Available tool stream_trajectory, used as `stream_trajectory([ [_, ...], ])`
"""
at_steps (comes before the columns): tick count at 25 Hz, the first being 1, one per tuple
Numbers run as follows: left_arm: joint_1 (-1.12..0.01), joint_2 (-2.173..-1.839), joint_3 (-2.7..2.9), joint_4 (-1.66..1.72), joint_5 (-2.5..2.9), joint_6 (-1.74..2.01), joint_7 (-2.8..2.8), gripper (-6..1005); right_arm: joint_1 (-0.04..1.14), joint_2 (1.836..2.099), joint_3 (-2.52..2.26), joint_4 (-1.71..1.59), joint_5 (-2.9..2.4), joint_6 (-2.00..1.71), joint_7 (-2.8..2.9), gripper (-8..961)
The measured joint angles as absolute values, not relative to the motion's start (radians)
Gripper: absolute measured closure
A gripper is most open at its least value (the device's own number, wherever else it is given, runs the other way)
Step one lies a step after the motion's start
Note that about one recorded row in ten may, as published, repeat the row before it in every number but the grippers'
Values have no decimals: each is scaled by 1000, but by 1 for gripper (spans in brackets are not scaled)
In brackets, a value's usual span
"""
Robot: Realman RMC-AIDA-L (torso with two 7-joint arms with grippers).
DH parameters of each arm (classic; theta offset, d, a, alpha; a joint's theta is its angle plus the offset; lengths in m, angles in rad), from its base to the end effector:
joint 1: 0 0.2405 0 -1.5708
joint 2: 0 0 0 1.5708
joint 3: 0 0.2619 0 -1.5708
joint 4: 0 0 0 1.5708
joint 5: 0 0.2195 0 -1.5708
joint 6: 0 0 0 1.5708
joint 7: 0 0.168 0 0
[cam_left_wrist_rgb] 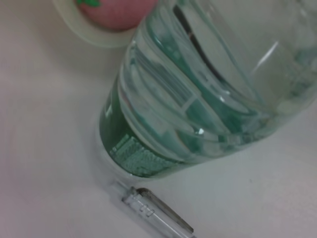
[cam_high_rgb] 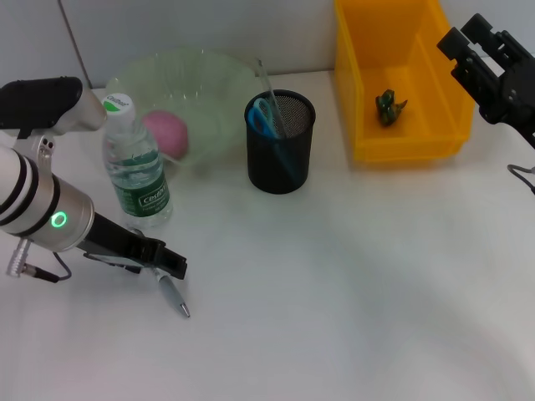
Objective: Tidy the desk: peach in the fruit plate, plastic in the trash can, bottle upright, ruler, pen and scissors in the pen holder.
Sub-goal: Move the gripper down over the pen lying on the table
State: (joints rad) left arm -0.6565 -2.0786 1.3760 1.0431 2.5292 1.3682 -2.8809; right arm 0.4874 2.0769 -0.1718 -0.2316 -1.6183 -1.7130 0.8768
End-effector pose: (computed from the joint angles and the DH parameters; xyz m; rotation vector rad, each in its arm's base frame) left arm -0.2240 0.3828 -0.0610 -2.3307 -1.4939 0.3567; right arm 0.2749 0.3382 0.0276 -1.8912 0.4439 1.3567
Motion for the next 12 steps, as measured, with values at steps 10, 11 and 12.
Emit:
stream_trajectory([
  [10, -667, -2079, 1400, 1032, 2530, 1365, -2881, 285, 481, 2077, -172, -232, -1618, -1731, 885, 422],
  [11, -669, -2079, 1402, 1032, 2531, 1364, -2881, 291, 481, 2077, -172, -232, -1618, -1733, 885, 422],
  [12, -669, -2079, 1403, 1033, 2532, 1364, -2881, 297, 480, 2077, -172, -232, -1618, -1733, 885, 422],
])
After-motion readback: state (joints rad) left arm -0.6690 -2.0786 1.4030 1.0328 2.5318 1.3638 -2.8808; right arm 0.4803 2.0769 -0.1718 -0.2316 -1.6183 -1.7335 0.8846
